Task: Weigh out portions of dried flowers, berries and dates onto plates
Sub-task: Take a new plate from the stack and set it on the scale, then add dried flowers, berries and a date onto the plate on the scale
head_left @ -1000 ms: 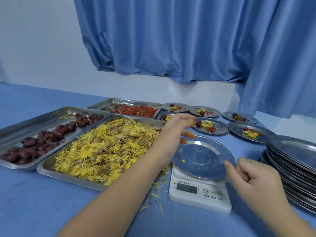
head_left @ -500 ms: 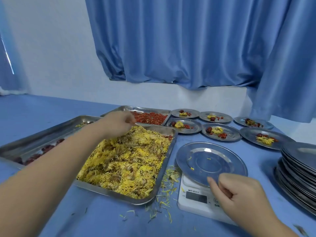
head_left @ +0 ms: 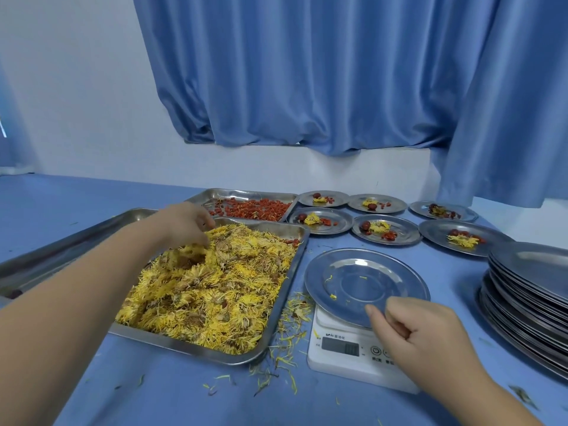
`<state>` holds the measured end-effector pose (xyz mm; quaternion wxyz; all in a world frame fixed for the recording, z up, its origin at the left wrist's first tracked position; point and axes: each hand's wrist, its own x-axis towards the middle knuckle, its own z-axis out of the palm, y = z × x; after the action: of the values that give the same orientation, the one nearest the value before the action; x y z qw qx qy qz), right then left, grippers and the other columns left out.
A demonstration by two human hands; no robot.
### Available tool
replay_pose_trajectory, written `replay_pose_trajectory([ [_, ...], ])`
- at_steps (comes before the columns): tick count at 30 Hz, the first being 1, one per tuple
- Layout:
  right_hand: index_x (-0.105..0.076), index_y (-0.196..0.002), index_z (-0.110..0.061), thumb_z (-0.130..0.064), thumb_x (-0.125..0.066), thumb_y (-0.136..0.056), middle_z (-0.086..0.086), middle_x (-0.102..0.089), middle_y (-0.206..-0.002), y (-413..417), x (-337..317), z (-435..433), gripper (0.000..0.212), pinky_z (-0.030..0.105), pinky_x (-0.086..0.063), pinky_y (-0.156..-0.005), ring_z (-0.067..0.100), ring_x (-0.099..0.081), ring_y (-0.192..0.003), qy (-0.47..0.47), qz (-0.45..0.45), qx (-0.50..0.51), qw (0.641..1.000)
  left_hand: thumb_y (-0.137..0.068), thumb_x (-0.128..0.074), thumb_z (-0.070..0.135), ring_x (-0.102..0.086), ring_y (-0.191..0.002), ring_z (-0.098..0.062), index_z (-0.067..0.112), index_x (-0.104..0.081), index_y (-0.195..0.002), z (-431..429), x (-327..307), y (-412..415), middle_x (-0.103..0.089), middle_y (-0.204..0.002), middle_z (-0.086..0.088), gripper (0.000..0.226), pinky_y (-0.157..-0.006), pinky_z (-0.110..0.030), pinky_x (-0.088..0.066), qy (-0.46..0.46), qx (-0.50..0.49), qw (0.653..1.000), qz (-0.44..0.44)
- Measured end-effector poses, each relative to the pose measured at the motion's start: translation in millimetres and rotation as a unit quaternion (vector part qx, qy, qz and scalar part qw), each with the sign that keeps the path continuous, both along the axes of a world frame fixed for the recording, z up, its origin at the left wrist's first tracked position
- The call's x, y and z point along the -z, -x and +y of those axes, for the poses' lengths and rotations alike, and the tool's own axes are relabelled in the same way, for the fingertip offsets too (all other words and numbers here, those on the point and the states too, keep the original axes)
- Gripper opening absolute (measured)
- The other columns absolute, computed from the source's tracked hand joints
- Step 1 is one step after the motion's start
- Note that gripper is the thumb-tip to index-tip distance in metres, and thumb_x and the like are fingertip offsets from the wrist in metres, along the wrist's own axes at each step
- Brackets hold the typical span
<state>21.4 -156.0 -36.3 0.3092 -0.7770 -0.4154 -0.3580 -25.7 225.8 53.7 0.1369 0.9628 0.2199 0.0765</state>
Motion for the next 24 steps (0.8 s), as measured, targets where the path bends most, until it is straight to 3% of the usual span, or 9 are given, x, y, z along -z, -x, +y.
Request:
replay_pose_trajectory([
  [3, -0.016, -0.058, -0.025, -0.031, -0.057, -0.083, -0.009, -0.016, -0.048, -1.3, -0.3, -0.9, 0.048, 0.028, -0.027, -0.045, 0.008, -0.018, -0.045, 0.005, 0.016, 0.008, 1.000, -0.084, -0.074, 0.033, -0.059, -0.097, -0.015, 0.030, -0.065, -0.107, 0.7, -10.0, 3.9, -0.064, -0.111, 0.003, 0.025, -0.087, -0.031, -0.037, 0.036, 0.011, 0.998, -0.051],
  [7, -0.017, -0.056, -0.024, -0.024, -0.062, -0.079, -0.009, -0.016, -0.048, 0.0, -1.5, -2.2, 0.050, 0.028, -0.028, -0.044, 0.007, -0.019, -0.044, 0.006, 0.025, 0.002, 1.000, -0.085, -0.070, 0.044, -0.060, -0.090, -0.009, 0.035, -0.067, -0.099, -4.3, -15.4, 6.5, -0.065, -0.103, 0.009, 0.017, -0.072, -0.026, -0.040, 0.091, 0.028, 0.990, -0.106],
  [10, -0.016, -0.057, -0.026, -0.024, -0.063, -0.079, -0.009, -0.015, -0.047, 1.3, -3.1, -2.8, 0.052, 0.029, -0.028, -0.043, 0.007, -0.019, -0.044, 0.005, 0.028, 0.001, 1.000, -0.084, -0.070, 0.047, -0.060, -0.091, -0.008, 0.034, -0.069, -0.094, -10.8, -10.6, 4.8, -0.067, -0.100, 0.010, 0.017, -0.078, -0.028, -0.040, 0.099, 0.033, 0.987, -0.118],
  [13, -0.012, -0.058, -0.029, -0.025, -0.061, -0.080, -0.010, -0.014, -0.047, 0.6, -4.4, -4.2, 0.054, 0.027, -0.026, -0.043, 0.008, -0.018, -0.044, 0.001, 0.032, -0.005, 0.999, -0.084, -0.069, 0.048, -0.062, -0.089, -0.006, 0.032, -0.071, -0.090, -20.5, -3.9, 5.9, -0.068, -0.095, 0.014, 0.017, -0.069, -0.020, -0.040, 0.122, 0.041, 0.980, -0.150],
  [18, -0.016, -0.057, -0.026, -0.024, -0.061, -0.081, -0.008, -0.017, -0.047, -0.9, -2.4, -5.6, 0.051, 0.028, -0.028, -0.044, 0.011, -0.021, -0.044, -0.005, 0.044, -0.018, 0.999, -0.086, -0.072, 0.032, -0.064, -0.090, -0.015, 0.032, -0.069, -0.101, -39.9, -4.4, 2.5, -0.068, -0.101, 0.005, 0.015, -0.075, -0.028, -0.050, 0.178, 0.085, 0.970, -0.139],
  [22, -0.016, -0.057, -0.025, -0.024, -0.061, -0.081, -0.007, -0.017, -0.048, -0.6, -3.8, -5.5, 0.051, 0.032, -0.031, -0.043, 0.011, -0.022, -0.044, -0.004, 0.048, -0.017, 0.999, -0.084, -0.074, 0.015, -0.060, -0.089, -0.005, 0.033, -0.067, -0.100, -50.9, -8.5, -4.9, -0.066, -0.109, 0.006, 0.025, -0.083, -0.033, -0.047, 0.148, 0.091, 0.979, -0.108],
  [24, -0.015, -0.057, -0.026, -0.024, -0.061, -0.081, -0.007, -0.017, -0.047, -0.8, -4.8, -6.0, 0.052, 0.033, -0.032, -0.041, 0.011, -0.022, -0.043, -0.006, 0.054, -0.016, 0.998, -0.084, -0.072, 0.009, -0.064, -0.080, -0.015, 0.031, -0.068, -0.100, -59.0, -10.1, -7.2, -0.069, -0.104, 0.001, 0.028, -0.080, -0.045, -0.054, 0.167, 0.094, 0.975, -0.115],
])
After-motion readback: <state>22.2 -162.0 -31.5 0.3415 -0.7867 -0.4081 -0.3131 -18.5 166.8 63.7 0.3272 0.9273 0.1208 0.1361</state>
